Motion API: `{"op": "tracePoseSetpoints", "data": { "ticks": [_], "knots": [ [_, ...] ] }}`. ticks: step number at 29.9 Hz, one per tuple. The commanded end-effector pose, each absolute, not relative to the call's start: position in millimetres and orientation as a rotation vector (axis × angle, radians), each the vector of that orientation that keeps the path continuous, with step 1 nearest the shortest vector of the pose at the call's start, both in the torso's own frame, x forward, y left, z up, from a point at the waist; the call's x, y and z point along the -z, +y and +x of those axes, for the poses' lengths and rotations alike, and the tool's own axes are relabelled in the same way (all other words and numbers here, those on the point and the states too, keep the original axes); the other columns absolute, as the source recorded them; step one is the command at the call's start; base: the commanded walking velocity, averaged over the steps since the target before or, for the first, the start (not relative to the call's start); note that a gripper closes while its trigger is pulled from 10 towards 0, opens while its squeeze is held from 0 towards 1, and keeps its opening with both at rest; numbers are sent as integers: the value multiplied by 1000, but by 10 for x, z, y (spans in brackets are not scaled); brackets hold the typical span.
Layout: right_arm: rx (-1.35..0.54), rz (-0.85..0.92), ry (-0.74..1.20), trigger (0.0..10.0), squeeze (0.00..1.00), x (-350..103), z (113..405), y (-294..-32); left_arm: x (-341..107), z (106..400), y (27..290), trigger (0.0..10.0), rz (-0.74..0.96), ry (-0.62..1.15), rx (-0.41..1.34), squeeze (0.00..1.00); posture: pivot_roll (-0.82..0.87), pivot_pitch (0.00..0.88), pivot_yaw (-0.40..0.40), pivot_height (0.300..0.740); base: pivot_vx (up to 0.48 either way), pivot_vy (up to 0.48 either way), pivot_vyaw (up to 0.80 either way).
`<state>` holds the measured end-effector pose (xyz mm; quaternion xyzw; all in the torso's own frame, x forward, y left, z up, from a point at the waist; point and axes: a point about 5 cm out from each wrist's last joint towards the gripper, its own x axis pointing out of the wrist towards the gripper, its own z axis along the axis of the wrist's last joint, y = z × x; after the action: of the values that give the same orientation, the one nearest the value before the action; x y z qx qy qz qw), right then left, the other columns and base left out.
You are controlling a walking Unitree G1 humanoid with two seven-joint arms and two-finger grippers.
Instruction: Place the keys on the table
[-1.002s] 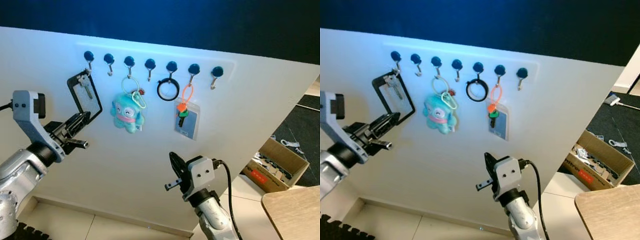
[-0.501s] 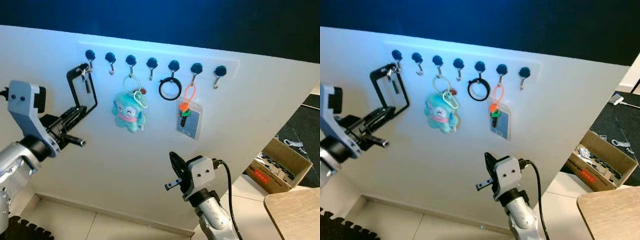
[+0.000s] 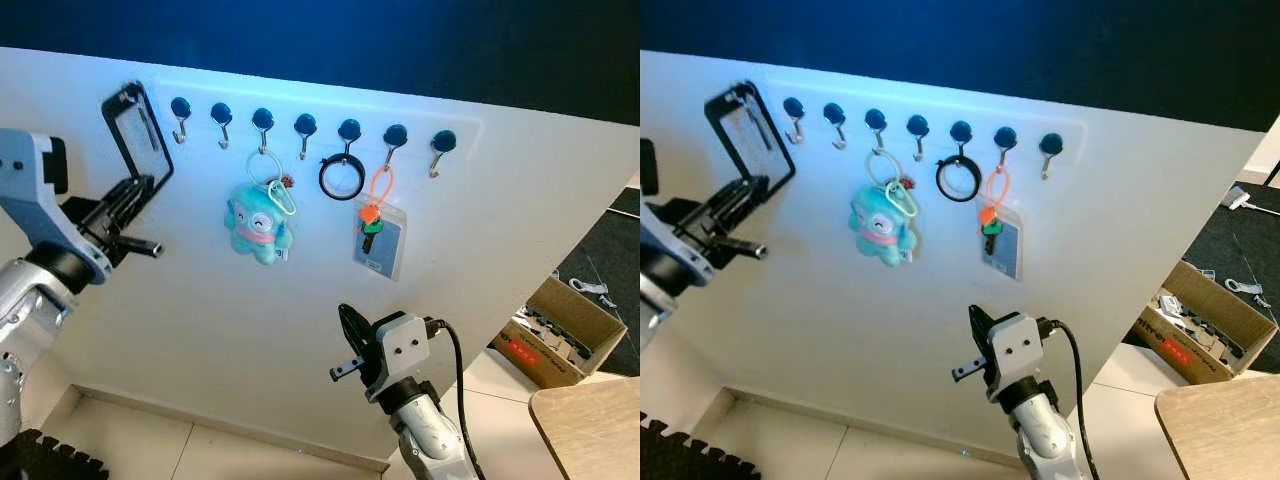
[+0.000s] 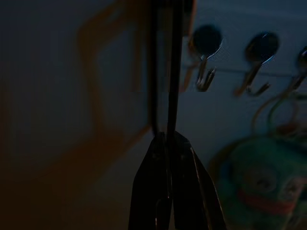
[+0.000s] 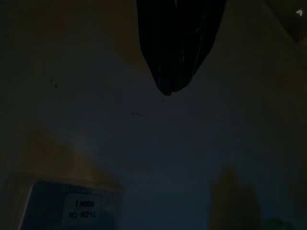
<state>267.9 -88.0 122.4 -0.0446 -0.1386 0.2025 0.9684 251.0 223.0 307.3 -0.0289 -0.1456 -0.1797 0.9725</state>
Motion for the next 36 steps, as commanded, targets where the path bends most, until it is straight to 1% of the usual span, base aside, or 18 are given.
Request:
{"op": "tracePoseSetpoints", "data": {
  "ticks": [1,3,5,11,14,20,21,22,25,26,27,28,29,30,31,32,33,36],
  "knots": [
    [-407,-87,-260,10000,0,-1186,2660,-903,-3136,2366,2043,10000,-49,-345,514,0,240,165,-24,740,0,0,0],
    [-403,-87,-264,10000,0,-1206,2674,-907,-2927,2247,1825,10000,103,-237,655,0,240,167,-24,740,0,0,0],
    [-397,-89,-270,10000,0,-1225,2691,-920,-2734,2213,1765,10000,93,-162,680,0,240,167,-24,740,0,0,0],
    [-385,-101,-267,10000,0,-1220,2701,-975,-2560,2161,1821,10000,42,-109,644,0,230,167,-24,740,0,0,0],
    [-376,-107,-251,10000,0,-1190,2698,-1038,-2455,2026,1868,10000,16,-58,633,0,232,170,-26,740,0,0,0],
    [-430,-99,-237,10000,0,-1169,2681,-990,-2184,1947,1900,10000,20,53,621,0,247,172,-35,740,0,0,0],
    [-532,-55,-204,10000,0,-1153,2634,-919,-1972,1865,1849,10000,-10,136,664,0,244,172,-36,740,0,0,0],
    [-532,-55,-204,10000,0,-1153,2634,-919,-1972,1865,1849,10000,-10,136,664,0,244,172,-36,740,0,0,0],
    [-676,17,-145,10000,0,-1141,2553,-847,-1857,1825,1782,10000,-65,176,697,0,241,171,-38,740,0,0,0],
    [-748,87,-103,10000,0,-1146,2501,-822,-1836,1828,1737,10000,-117,175,706,0,241,171,-38,740,0,0,0],
    [-748,87,-103,10000,0,-1146,2501,-822,-1836,1828,1737,10000,-117,175,706,0,241,171,-38,740,0,0,0],
    [-810,185,-62,10000,0,-1173,2451,-813,-1839,1846,1692,10000,-176,162,712,0,235,170,-38,740,0,0,0],
    [-810,185,-62,10000,0,-1173,2451,-813,-1839,1846,1692,10000,-176,162,712,0,235,170,-38,740,0,0,0],
    [-870,319,-18,10000,0,-1219,2399,-816,-1864,1873,1648,10000,-256,137,717,0,235,170,-38,740,0,0,0],
    [-882,361,-12,10000,0,-1242,2391,-829,-1890,1892,1656,10000,-298,118,710,0,220,167,-38,740,0,0,0],
    [-897,456,-2,10000,0,-1285,2375,-858,-1949,1889,1669,10000,-390,86,721,0,220,167,-38,740,0,0,0],
    [-912,513,-2,10000,0,-1321,2361,-864,-1976,1866,1674,10000,-433,72,737,0,216,166,-35,740,0,0,0],
    [-917,524,-3,10000,0,-1331,2357,-864,-1978,1857,1673,10000,-439,70,741,0,216,166,-35,740,0,0,0]
  ]
}}
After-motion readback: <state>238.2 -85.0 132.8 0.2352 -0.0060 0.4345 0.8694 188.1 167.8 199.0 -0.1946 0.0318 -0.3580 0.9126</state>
